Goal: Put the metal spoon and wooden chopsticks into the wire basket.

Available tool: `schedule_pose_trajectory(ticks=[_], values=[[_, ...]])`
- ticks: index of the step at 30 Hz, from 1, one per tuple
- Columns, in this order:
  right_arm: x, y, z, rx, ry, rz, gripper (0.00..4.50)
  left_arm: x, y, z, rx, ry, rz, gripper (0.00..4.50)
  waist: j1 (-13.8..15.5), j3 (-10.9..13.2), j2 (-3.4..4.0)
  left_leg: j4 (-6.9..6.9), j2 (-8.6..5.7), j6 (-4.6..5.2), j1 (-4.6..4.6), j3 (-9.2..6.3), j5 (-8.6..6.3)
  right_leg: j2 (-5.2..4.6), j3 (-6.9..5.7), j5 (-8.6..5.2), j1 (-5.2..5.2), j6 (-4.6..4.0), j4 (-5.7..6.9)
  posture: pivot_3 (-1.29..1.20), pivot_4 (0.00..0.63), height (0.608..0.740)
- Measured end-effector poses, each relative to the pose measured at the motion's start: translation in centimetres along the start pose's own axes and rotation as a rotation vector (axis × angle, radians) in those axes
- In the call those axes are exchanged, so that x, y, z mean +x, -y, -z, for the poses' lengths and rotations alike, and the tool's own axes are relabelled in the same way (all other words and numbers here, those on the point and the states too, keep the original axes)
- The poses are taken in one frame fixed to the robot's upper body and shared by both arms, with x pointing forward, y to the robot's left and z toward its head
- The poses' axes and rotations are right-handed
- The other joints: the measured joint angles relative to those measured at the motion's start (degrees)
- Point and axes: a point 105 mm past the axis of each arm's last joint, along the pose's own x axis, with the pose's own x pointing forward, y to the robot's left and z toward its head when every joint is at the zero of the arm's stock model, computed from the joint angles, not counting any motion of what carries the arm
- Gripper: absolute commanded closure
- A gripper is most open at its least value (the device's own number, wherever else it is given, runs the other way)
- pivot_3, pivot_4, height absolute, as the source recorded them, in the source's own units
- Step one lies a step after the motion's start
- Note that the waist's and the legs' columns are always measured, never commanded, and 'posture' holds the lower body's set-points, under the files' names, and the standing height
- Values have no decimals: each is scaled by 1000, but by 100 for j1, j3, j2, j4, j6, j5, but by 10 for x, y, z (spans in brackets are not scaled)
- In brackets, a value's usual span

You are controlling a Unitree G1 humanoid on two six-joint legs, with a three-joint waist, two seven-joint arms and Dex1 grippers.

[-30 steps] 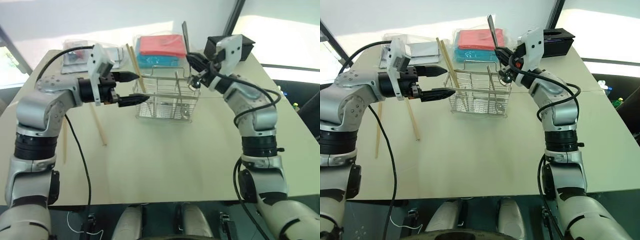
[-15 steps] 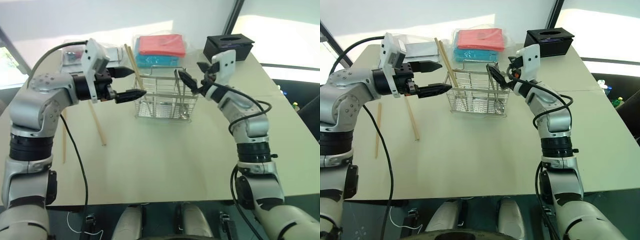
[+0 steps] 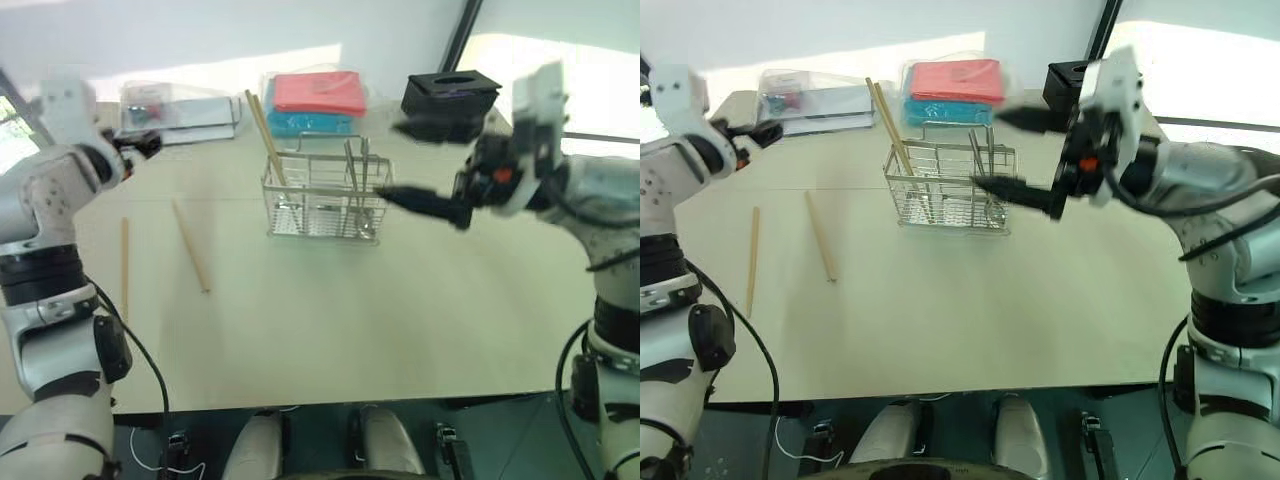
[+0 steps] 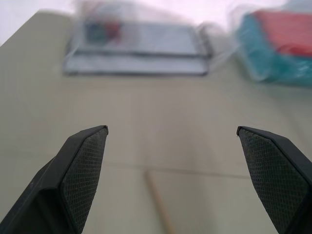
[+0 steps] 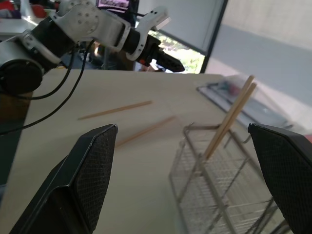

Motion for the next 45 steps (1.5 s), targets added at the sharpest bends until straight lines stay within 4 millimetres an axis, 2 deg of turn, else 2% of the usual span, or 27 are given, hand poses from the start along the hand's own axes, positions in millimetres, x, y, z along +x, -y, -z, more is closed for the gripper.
schedule_pose_trajectory(ticks=[5,12,20,23,30,41,43,45], values=[[-3,-19,19,31,-79,-74,64,14,-28,37,-57,-198,-101,0,49,-6,-21,0,-3,-4,-7,-2,0,-9,-2,0,-1,0,-5,0,150,667],[-2,-19,20,30,-76,-60,64,27,-28,74,-6,-386,-89,0,141,-6,-23,-2,-4,-11,-13,-1,2,-18,-5,1,-4,0,-32,0,150,667],[-4,-23,32,67,-91,-18,64,37,-32,85,6,-432,-122,0,142,-7,-28,-4,-6,-12,-17,3,1,-27,-11,2,-5,2,-44,0,150,667],[-5,-23,36,76,-95,2,0,41,-30,86,-2,-430,-121,813,146,-8,-28,-4,-5,-11,-17,3,2,-28,-13,2,-4,2,-42,0,150,667],[-8,-29,34,75,-86,6,0,46,-20,85,-8,-418,-101,4424,147,-8,-28,-4,-5,-11,-16,4,2,-29,-15,3,-3,3,-42,0,150,667],[-15,-28,36,81,-98,19,0,47,-20,82,-26,-400,-108,4471,145,-7,-29,-4,-5,-11,-17,5,2,-29,-16,3,-4,3,-41,0,150,667],[-16,-28,37,88,-100,32,0,48,-19,71,-33,-347,-93,4471,147,-5,-35,-3,-5,-11,-18,4,2,-30,-15,3,-4,3,-42,0,150,667],[-18,-27,39,97,-103,47,0,49,-16,48,-36,-240,-64,4471,143,-2,-40,-3,-4,-13,-22,4,2,-40,-15,3,-7,3,-43,0,150,667]])
